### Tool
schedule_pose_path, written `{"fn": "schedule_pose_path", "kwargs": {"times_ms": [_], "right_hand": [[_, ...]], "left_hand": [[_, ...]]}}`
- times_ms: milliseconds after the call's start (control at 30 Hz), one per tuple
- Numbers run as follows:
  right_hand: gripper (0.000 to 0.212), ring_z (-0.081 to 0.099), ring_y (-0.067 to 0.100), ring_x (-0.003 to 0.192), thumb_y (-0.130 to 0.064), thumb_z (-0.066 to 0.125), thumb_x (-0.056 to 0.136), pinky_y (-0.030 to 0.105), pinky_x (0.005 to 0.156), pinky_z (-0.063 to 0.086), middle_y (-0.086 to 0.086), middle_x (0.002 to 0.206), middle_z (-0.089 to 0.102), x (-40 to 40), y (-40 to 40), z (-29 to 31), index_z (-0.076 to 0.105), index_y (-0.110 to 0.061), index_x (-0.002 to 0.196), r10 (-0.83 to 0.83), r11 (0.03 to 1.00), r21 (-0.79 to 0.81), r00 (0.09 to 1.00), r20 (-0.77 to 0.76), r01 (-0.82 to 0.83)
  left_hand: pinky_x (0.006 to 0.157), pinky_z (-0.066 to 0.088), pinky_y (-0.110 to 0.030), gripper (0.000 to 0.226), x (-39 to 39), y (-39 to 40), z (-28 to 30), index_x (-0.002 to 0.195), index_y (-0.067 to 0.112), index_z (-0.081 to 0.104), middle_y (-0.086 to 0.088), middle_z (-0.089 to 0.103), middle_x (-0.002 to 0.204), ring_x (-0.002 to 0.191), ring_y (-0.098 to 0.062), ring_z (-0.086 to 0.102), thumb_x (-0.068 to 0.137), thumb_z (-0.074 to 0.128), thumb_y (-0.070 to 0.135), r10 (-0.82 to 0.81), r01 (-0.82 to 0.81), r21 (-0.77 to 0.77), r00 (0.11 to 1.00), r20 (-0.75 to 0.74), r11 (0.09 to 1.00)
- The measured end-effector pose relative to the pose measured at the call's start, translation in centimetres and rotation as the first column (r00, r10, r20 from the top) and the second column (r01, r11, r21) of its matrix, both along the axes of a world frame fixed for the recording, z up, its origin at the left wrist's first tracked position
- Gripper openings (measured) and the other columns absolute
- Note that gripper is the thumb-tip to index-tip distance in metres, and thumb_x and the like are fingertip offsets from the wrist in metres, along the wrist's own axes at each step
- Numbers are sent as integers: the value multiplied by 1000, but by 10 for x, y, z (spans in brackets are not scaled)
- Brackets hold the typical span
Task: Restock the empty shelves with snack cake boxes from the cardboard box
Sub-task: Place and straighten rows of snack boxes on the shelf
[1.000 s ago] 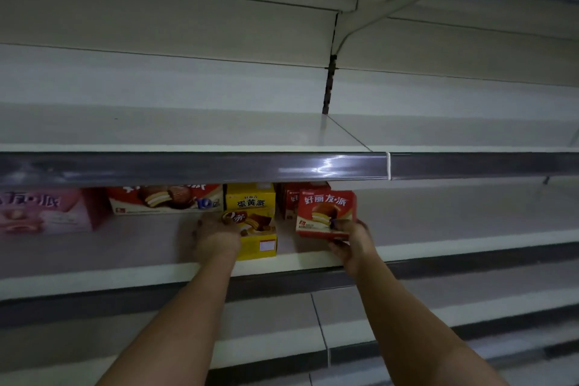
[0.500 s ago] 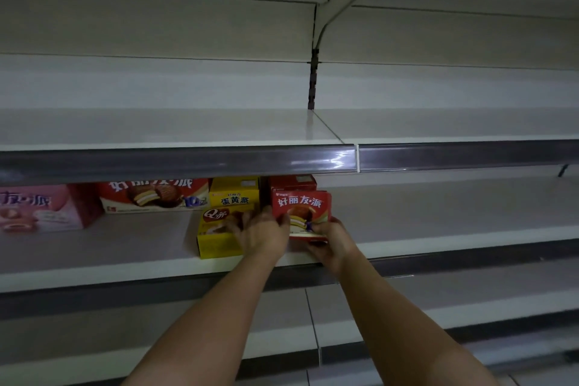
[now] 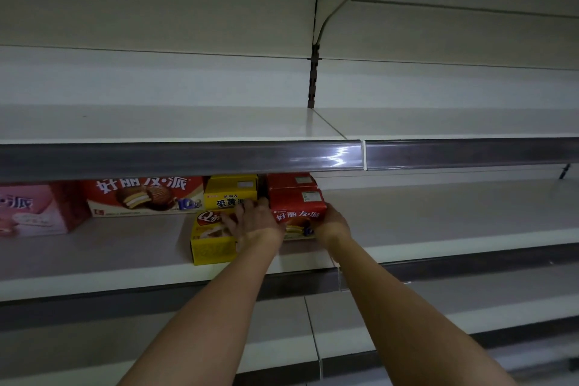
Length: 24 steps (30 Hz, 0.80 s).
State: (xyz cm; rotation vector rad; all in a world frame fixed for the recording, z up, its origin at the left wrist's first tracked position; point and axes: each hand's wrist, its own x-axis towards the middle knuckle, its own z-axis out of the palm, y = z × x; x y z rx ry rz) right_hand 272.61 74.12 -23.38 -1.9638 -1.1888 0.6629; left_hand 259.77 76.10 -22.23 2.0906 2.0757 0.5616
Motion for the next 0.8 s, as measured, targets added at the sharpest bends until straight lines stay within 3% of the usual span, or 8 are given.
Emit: {"fn": "schedule_pose_path", "kwargs": {"times_ms": [200,300,400,500,600,667,733,800], "right_hand": [[20,58,23,101,-14,53,95,29,85,43,11,114,63,-1,4,2,54,-9,114,-1,999,45,994,-111,6],[12,57,20,94,-13,56,93,29,86,45,7,106,62,-4,-1,2,54,-12,105,-37,995,75,958,-286,61],[38,57,28,108,-12,58,92,33,85,45,14,122,57,-7,-5,-1,45,-6,126,-158,971,96,892,-425,217],[27,56,24,93,-19,57,93,34,76,43,12,115,58,-13,-15,-5,47,-9,116,-299,914,164,889,-347,371],[18,56,18,85,-29,50,97,33,73,44,8,104,64,-29,-20,-9,53,-13,106,-215,945,208,959,-182,252],[22,57,19,89,-32,47,99,34,78,46,9,105,63,-45,-18,-11,55,-14,108,-72,982,167,990,-125,92],[28,57,22,92,-38,43,99,35,82,46,9,102,60,-64,-14,-10,52,-14,110,58,996,70,996,-74,-53],[34,57,22,94,-46,42,98,37,88,47,7,100,59,-81,-12,-8,51,-15,109,147,989,10,978,-146,-148]], "left_hand": [[115,9,-57,49,4,8,-3,123,26,57,-5,48,133,133,-29,31,84,59,55,38,-38,3,998,-41,999],[114,8,-58,44,3,7,-4,121,25,60,-5,48,133,132,-28,31,89,50,54,28,-28,-2,998,-57,1000],[112,12,-56,41,-5,2,0,118,25,62,-5,51,129,128,-26,36,94,39,51,31,-30,68,999,-14,997],[108,22,-48,36,-26,0,2,112,23,64,-4,56,121,121,-25,43,96,38,44,101,-123,216,989,108,969],[100,29,-43,36,-53,-1,0,114,14,62,-12,56,120,116,-30,46,95,43,36,205,-284,293,940,271,913],[97,31,-43,43,-71,-1,-5,126,8,52,-17,52,127,119,-33,45,94,44,37,292,-376,216,894,339,901],[99,32,-43,52,-86,3,-9,132,6,42,-20,50,130,121,-34,46,95,42,42,389,-427,-11,813,434,904],[97,39,-40,54,-97,10,-16,124,5,50,-20,57,120,111,-33,53,97,35,50,423,-369,-208,768,481,906]]}}
